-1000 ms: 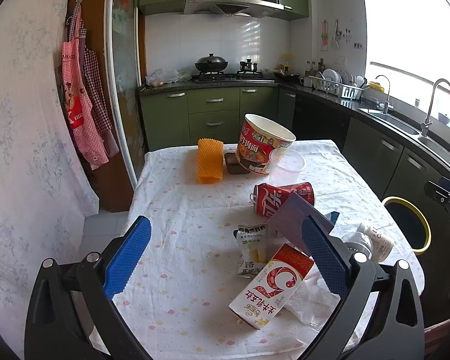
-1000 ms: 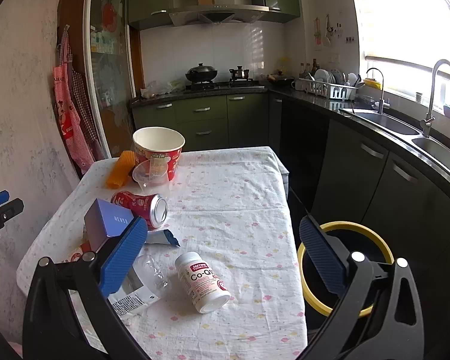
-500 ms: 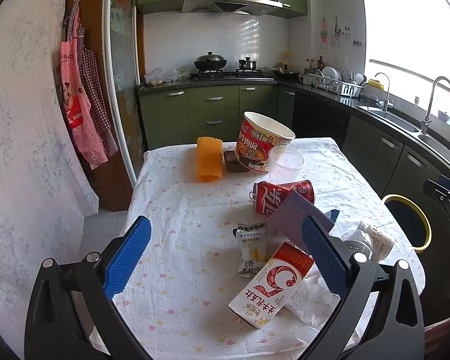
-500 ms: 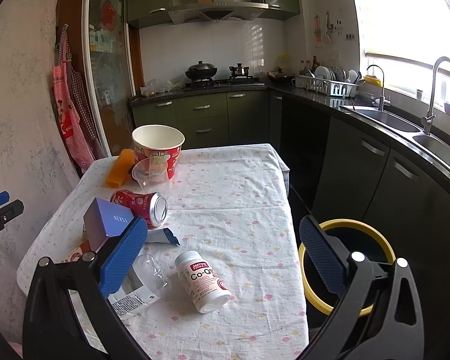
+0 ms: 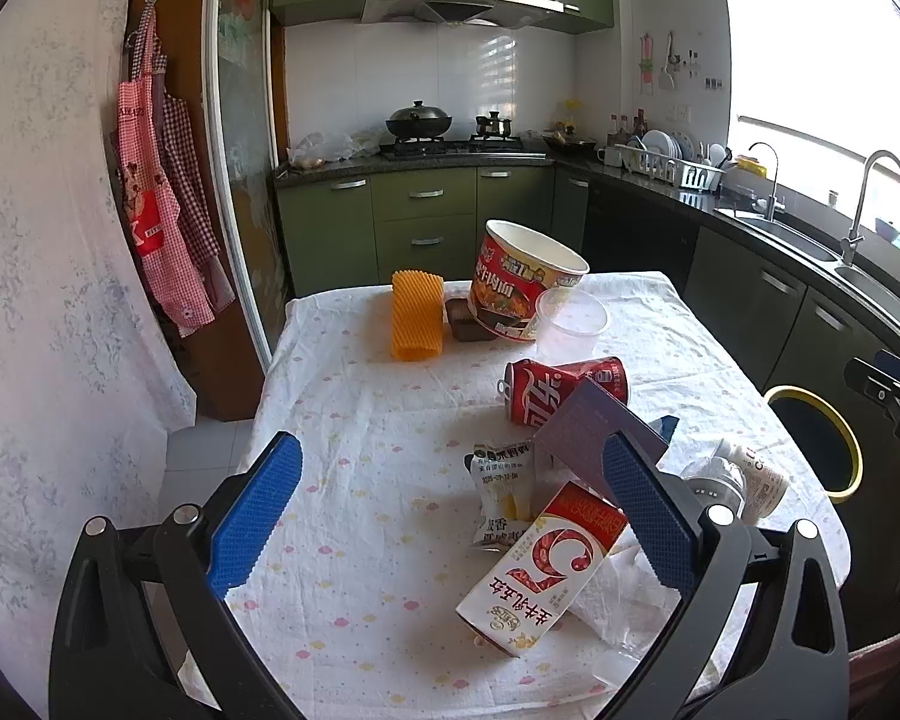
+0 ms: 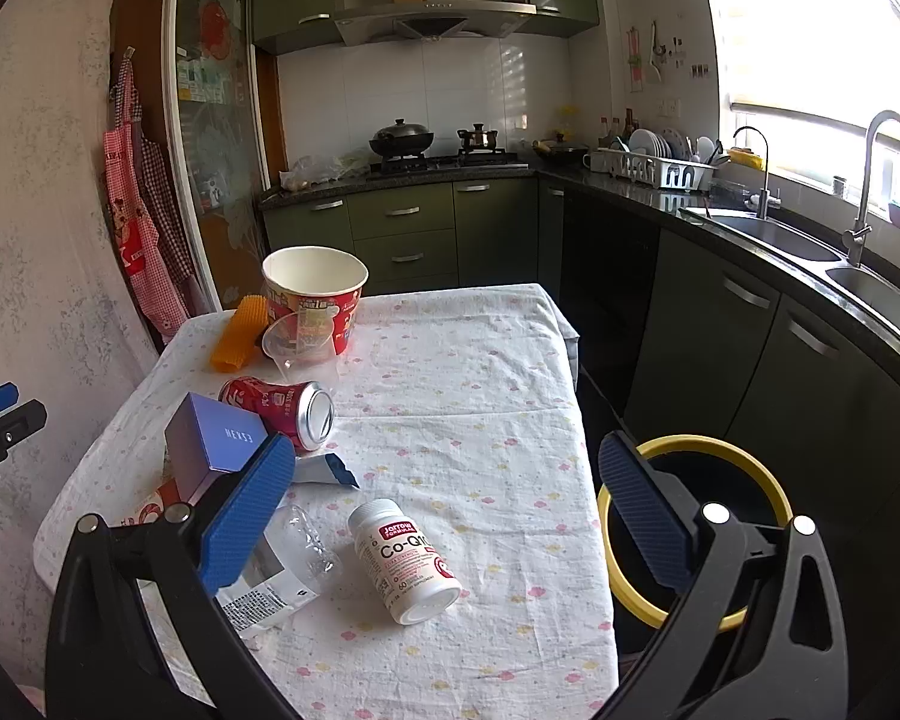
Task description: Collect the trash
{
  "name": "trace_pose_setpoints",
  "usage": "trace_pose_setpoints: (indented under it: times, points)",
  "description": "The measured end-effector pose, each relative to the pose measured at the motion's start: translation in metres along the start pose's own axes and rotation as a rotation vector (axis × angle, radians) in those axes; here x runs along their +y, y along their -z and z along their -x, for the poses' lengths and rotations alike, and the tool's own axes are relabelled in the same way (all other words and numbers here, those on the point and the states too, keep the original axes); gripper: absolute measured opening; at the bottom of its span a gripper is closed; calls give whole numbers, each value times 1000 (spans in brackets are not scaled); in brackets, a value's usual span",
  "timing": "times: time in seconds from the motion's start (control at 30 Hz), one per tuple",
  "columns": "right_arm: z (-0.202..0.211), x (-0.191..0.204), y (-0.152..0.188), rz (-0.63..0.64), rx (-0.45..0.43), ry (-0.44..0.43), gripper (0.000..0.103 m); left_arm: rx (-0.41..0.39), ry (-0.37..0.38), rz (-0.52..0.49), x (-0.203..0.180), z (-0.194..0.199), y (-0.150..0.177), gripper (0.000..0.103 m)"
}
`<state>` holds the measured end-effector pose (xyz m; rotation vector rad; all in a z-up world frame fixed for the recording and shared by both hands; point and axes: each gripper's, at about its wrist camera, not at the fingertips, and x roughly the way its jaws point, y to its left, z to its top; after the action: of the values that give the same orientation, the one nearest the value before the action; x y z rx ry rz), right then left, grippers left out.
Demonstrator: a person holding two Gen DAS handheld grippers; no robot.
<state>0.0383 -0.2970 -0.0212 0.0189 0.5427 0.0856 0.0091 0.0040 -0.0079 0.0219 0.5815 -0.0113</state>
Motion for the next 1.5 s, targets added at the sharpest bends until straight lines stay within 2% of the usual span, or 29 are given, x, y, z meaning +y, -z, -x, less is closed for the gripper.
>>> trace_pose_setpoints:
  times: [1.5]
  points:
    - [-6,-1,5,-4,21,0,97,25,7,-15,-4,-9,2,99]
